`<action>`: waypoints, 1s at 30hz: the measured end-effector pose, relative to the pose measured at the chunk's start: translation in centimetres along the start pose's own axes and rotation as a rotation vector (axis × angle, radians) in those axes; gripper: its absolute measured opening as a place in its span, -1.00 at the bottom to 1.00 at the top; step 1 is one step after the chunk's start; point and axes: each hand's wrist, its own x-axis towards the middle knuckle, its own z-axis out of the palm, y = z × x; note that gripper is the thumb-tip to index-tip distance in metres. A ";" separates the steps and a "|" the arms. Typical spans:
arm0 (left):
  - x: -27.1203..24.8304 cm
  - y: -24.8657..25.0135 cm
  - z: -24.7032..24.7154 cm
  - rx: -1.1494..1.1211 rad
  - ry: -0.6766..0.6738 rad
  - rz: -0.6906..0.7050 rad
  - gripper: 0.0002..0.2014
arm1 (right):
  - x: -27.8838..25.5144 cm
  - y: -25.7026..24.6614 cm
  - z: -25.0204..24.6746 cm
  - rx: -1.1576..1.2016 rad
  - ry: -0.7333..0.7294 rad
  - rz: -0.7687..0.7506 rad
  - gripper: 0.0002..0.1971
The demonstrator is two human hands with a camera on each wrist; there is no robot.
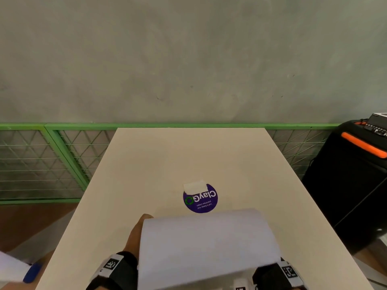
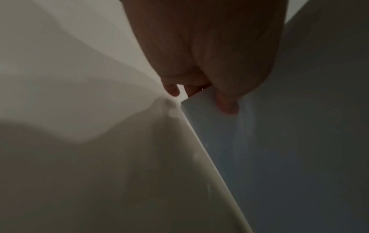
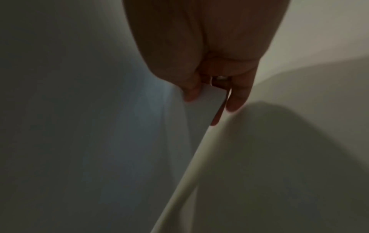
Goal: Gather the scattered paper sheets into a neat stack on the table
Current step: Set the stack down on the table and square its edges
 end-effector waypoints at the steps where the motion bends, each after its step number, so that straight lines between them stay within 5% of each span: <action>1: 0.2 0.2 0.2 -0.079 0.022 0.004 -0.67 | -1.3 -1.4 -0.3 0.008 0.009 0.048 -0.77; 5: 0.2 -0.4 0.1 -0.294 0.043 -0.064 -0.60 | -1.1 -1.0 0.0 -0.034 0.039 0.246 -0.71; 6: 0.1 -0.6 -0.1 -0.261 0.052 -0.048 -0.61 | 0.7 0.5 0.5 -0.058 0.190 0.159 -0.72; 9: -0.4 -0.6 0.0 -0.192 0.036 -0.041 -0.67 | 3.5 3.1 -0.2 0.089 -0.099 -0.114 -0.75; 12: 0.2 -0.1 0.4 -0.120 0.050 -0.036 -0.85 | 6.1 3.9 0.3 0.130 -0.046 -0.094 -0.82; 15: 1.4 -0.1 0.6 0.076 0.089 -0.038 -0.70 | 8.4 4.9 0.6 0.165 -0.051 -0.086 -0.79; 20: 2.7 -0.1 1.0 0.215 0.128 -0.102 -0.75 | 9.0 4.6 0.8 0.139 -0.130 -0.075 -0.51; 26: 3.4 0.2 1.6 0.268 0.182 -0.106 -0.79 | 9.4 3.9 1.1 0.106 -0.084 -0.100 -0.49; 30: 4.1 0.2 1.4 0.280 0.205 -0.060 -0.63 | 9.7 3.2 1.4 0.111 -0.050 -0.149 -0.50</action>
